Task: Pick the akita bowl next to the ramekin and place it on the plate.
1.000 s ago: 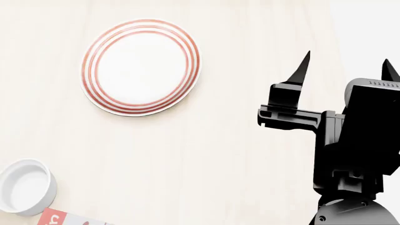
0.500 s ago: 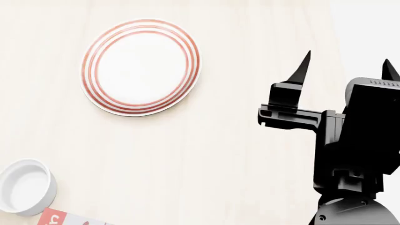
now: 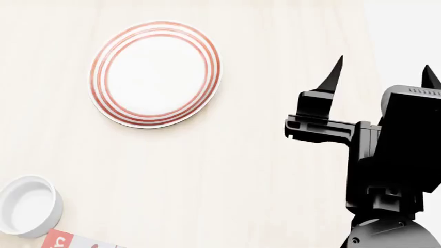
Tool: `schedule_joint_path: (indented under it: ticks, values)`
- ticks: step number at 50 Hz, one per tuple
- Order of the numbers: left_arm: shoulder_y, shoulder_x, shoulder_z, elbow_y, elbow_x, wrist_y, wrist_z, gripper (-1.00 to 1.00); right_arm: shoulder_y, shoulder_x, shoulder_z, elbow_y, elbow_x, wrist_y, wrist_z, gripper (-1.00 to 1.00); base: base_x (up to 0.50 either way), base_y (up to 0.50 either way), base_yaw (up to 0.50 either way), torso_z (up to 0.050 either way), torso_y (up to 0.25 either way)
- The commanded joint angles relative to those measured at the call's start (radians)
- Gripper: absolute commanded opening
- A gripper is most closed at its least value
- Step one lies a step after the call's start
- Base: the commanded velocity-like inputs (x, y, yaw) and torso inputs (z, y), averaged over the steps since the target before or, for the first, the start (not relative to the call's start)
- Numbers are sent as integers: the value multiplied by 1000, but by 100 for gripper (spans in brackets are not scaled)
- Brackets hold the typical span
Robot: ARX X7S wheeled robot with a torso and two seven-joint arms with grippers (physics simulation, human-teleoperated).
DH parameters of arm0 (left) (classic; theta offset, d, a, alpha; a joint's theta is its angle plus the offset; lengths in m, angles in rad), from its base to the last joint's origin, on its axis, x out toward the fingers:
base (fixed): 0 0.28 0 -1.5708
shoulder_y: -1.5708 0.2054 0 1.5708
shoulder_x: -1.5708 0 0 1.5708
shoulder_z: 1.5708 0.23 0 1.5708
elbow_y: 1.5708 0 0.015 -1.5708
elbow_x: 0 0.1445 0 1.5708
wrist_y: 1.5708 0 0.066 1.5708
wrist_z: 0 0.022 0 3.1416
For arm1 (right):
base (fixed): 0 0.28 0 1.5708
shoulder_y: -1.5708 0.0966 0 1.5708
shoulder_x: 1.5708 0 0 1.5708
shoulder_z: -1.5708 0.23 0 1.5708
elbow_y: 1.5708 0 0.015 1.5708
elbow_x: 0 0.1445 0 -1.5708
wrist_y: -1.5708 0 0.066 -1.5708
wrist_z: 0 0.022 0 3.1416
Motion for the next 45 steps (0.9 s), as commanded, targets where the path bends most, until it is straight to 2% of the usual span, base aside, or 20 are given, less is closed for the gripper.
schedule_joint_path:
  ticks: [1, 6, 9, 21, 26, 33, 36, 38, 43, 45]
  values:
    - [-5, -6, 6, 3, -11, -10, -10, -100, -3, 2, -1, 0, 2, -4, 2, 100, 0, 0, 0, 0, 0]
    - [-10, -11, 11, 0, -14, -7, -10, -100, -1, 2, -2, 3, 2, -4, 3, 100, 0, 0, 0, 0, 0]
    - [-38, -39, 53, -10, -16, -25, -3, -100, 1, 2, -1, 1, 4, -2, 6, 100, 0, 0, 0, 0, 0]
    - [-206, -174, 300, -70, -39, -27, 109, -100, 0, 5, -2, -2, 6, -1, 10, 100, 0, 0, 0, 0, 0]
    - [-357, -220, 472, -145, -14, 48, 200, -100, -1, 6, -6, 0, 4, -4, 9, 100, 0, 0, 0, 0, 0]
    - [-584, -230, 709, -280, 52, 175, 350, -100, 1, 7, -7, 1, 4, -5, 11, 100, 0, 0, 0, 0, 0]
    - [-695, -210, 821, -354, 72, 230, 457, -100, 1, 7, -8, 2, 4, -7, 11, 100, 0, 0, 0, 0, 0]
    - [-788, -191, 934, -421, 118, 292, 540, -100, 0, 7, -8, 4, 3, -10, 11, 100, 0, 0, 0, 0, 0]
    - [-919, -145, 1067, -531, 165, 366, 672, -100, -1, 8, -9, 3, 3, -13, 11, 100, 0, 0, 0, 0, 0]
    - [-981, -127, 1165, -577, 200, 398, 758, -100, 1, 9, -8, 0, 8, -7, 13, 100, 0, 0, 0, 0, 0]
